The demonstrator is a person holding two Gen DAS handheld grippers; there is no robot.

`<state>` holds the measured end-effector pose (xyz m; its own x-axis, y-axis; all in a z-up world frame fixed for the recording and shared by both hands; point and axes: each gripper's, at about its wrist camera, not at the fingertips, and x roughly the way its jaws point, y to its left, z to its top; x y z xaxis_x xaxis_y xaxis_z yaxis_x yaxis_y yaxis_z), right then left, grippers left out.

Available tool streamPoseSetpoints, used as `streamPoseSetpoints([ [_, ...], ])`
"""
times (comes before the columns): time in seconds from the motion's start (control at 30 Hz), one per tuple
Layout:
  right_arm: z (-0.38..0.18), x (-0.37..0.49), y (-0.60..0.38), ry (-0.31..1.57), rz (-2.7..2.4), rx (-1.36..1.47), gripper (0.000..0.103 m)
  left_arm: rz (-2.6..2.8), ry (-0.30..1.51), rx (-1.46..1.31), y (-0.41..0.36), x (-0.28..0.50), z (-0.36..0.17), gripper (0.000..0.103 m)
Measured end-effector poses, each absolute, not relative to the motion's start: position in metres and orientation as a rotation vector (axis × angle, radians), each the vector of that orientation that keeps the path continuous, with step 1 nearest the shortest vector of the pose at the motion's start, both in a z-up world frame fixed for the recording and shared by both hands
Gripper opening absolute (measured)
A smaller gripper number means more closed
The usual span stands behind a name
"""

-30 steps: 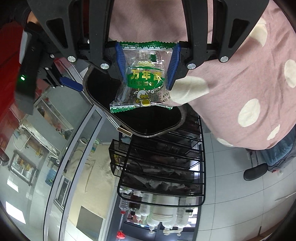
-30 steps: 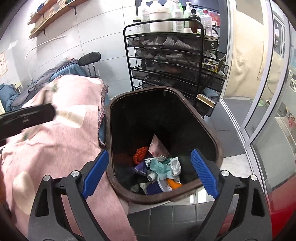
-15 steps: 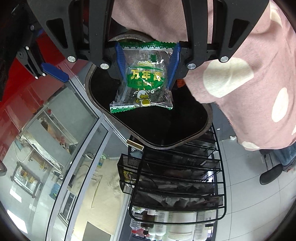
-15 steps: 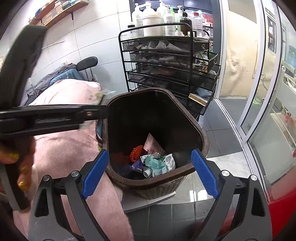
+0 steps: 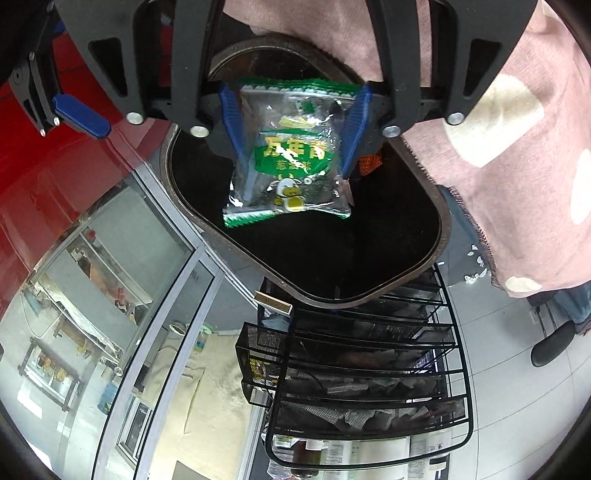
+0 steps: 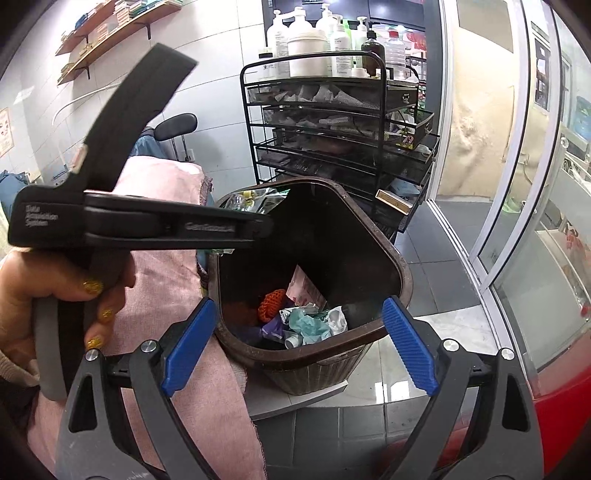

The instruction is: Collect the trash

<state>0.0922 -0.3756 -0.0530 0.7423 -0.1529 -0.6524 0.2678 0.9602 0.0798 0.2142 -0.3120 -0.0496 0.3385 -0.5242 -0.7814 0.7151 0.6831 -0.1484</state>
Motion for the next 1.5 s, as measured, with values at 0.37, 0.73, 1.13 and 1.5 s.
streamPoseSetpoints([
  [0.37,-0.050,0.092,-0.370,0.692,-0.230,0.159,0.090,-0.803,0.857,0.206,-0.301,0.211,-0.039,0.081],
  [0.73,-0.045,0.092,-0.367,0.684,-0.240,0.145,0.091,-0.741,0.709,0.153,-0.257,0.192,-0.004,0.093],
  [1.13,-0.031,0.100,-0.351,0.645,-0.222,0.124,0.098,-0.562,0.602,0.064,-0.171,0.165,0.018,0.098],
  [1.5,-0.012,0.107,-0.289,0.570,-0.079,0.106,0.098,-0.279,0.539,0.035,-0.082,0.125,0.021,0.098],
])
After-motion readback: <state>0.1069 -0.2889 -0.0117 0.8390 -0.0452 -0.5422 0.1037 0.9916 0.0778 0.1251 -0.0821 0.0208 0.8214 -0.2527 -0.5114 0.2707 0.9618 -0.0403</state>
